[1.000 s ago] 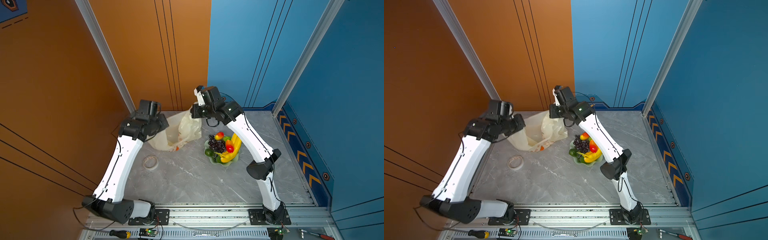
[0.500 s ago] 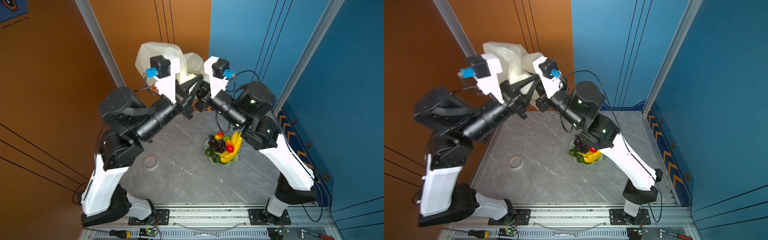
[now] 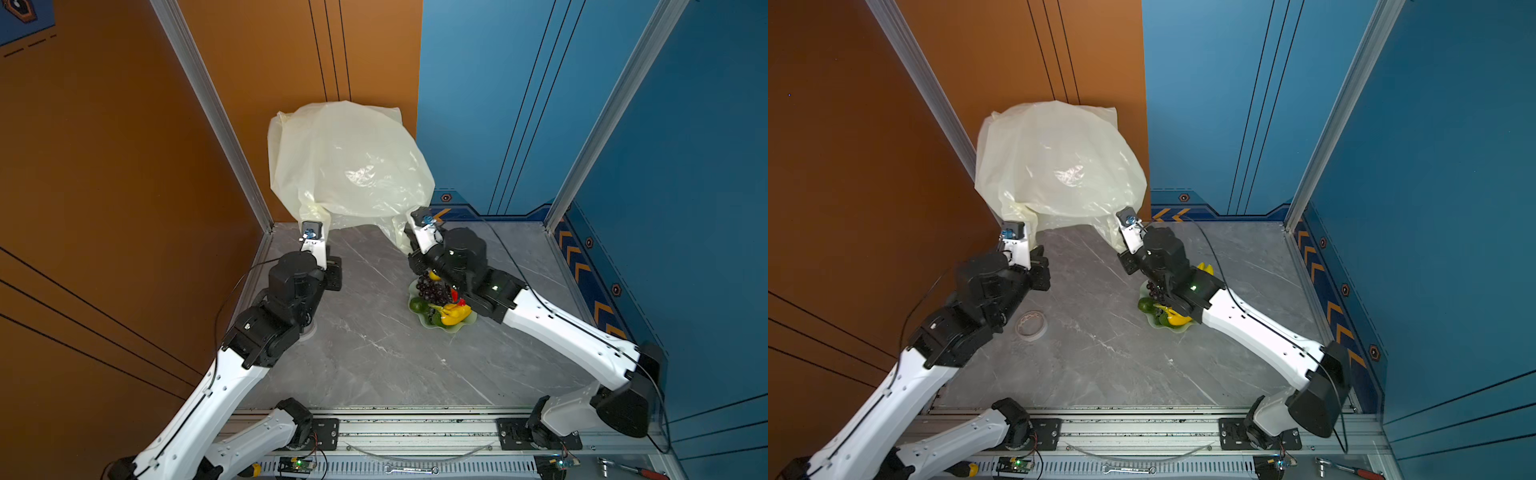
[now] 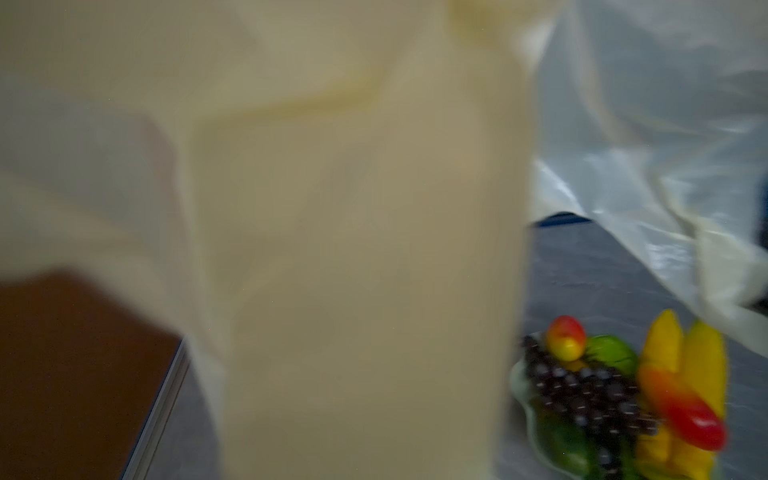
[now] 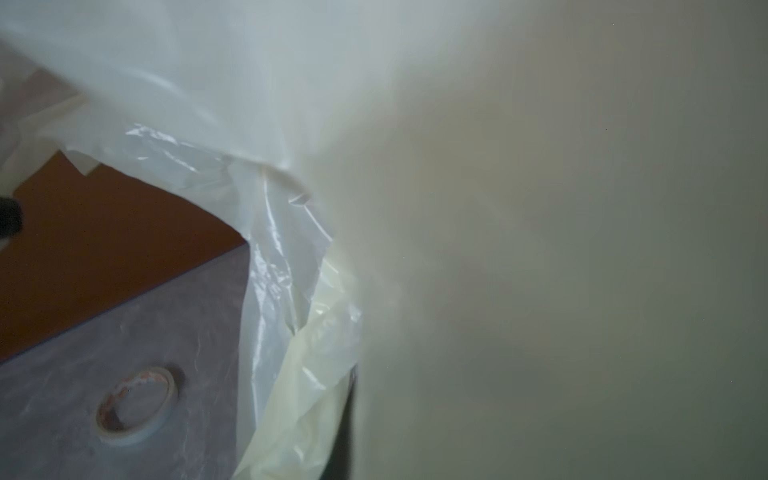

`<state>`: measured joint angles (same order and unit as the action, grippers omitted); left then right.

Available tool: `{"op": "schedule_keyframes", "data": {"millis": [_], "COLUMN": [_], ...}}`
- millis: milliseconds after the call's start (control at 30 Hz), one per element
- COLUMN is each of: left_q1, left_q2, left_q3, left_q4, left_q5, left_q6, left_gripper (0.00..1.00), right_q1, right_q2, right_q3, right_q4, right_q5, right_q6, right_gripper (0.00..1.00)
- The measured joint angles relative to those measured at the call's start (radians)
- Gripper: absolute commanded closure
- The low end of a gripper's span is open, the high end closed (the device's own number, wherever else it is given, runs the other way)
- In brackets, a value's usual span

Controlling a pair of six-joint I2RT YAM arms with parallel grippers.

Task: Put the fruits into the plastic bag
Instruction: 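Lower the held bag beside the fruit plate with both grippers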

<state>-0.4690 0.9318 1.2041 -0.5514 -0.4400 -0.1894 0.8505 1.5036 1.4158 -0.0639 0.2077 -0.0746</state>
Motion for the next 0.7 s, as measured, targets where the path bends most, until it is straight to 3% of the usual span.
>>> {"op": "schedule_keyframes", "data": {"millis": [67, 333, 500, 700], "left_q1": [0.109, 0.268, 0.306, 0.32], "left_q2": [-0.002, 0.087, 0.159, 0.114], "left_q3": [-0.024, 0.11, 0.044, -0.003], "left_q4": [-0.084, -0.164, -0.186, -0.225], "left_q5": [0.049, 0.284, 0.417, 0.491], "left_q6": [-0.101, -0.246, -0.304, -0.336], "left_gripper": [1.0, 1.0, 1.0, 1.0], "right_q1": [0.0, -0.047, -0.081, -0.115], "right_q2": [0.048, 0.159, 0.249, 0.338], "right_q3": [0.0, 0.259, 0.35, 0.333], "right_q4": [-0.038, -0.093, -0.13, -0.233], "right_q5": [-0.003, -0.072, -0.121, -0.179], "right_q6": [0.037, 0.145, 0.202, 0.254], "right_gripper": [1.0, 1.0, 1.0, 1.0]}}
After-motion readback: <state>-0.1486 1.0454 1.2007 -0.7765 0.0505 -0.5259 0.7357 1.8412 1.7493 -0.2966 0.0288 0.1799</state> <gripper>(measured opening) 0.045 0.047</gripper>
